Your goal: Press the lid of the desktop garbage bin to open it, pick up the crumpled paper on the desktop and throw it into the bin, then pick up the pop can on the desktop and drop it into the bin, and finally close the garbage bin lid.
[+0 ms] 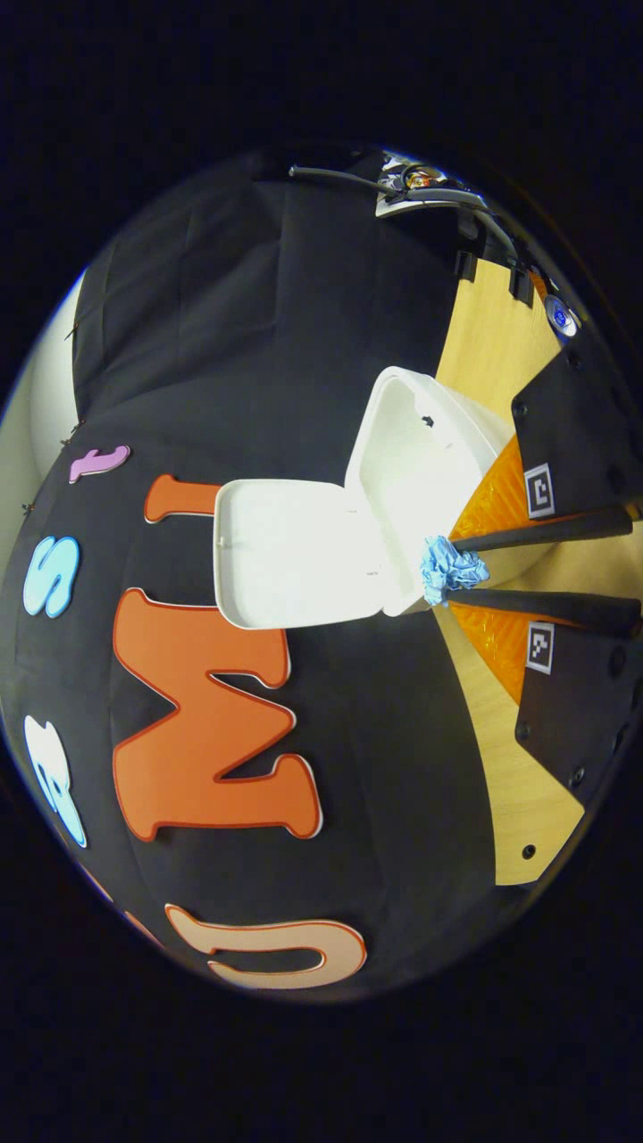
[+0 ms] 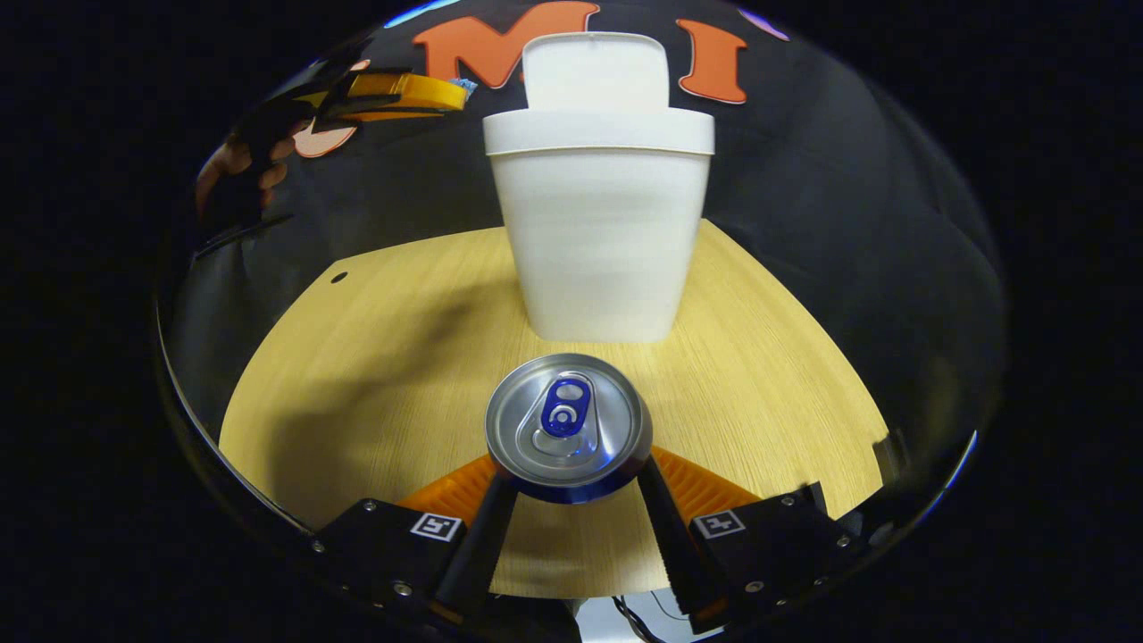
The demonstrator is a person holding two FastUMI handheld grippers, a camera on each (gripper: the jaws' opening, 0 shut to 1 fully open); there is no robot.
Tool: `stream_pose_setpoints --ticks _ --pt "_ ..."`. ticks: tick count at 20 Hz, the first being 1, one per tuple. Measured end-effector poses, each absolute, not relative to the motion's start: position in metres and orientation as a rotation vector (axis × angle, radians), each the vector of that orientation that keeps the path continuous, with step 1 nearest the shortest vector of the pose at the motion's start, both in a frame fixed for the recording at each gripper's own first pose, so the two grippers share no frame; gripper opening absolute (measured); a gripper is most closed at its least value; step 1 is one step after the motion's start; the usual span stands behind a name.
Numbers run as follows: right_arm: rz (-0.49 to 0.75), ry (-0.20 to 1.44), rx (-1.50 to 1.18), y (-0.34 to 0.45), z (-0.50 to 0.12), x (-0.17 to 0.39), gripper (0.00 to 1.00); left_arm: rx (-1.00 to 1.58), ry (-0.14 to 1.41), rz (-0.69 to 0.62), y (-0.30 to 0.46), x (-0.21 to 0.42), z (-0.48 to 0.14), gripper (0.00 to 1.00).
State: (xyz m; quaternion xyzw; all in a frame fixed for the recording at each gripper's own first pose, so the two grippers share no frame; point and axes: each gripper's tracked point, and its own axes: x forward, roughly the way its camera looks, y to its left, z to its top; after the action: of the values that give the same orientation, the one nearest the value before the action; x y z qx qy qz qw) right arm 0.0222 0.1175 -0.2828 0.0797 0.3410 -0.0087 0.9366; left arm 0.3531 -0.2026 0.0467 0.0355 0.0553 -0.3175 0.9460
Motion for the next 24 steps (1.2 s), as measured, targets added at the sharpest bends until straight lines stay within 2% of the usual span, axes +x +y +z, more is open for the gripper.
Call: stream_pose_setpoints --ticks 5,12,18,19,23,24 --pt "-0.09 0.709 0.19 0.102 -0.29 0.011 0.79 0.055 0.049 -0.657 -0.227 0.369 0.071 0.27" --pt "-0.187 0.713 0.247 0.086 -0.293 -0.008 0.79 0.026 0.027 -0.714 -0.262 0.379 0.08 0.27" --pt "-0.223 0.697 0.262 0.075 -0.288 -0.013 0.79 0.001 0.037 -0.737 -0.282 0.385 0.078 0.28" --pt "-0.231 0.694 0.266 0.073 -0.287 -0.012 0.79 0.005 0.043 -0.736 -0.284 0.387 0.075 0.34" --pt "-0.236 0.685 0.265 0.068 -0.282 -0.011 0.79 0.011 0.037 -0.733 -0.285 0.389 0.076 0.42" --pt "-0.235 0.682 0.263 0.067 -0.28 -0.01 0.79 0.012 0.038 -0.735 -0.285 0.391 0.076 0.48"
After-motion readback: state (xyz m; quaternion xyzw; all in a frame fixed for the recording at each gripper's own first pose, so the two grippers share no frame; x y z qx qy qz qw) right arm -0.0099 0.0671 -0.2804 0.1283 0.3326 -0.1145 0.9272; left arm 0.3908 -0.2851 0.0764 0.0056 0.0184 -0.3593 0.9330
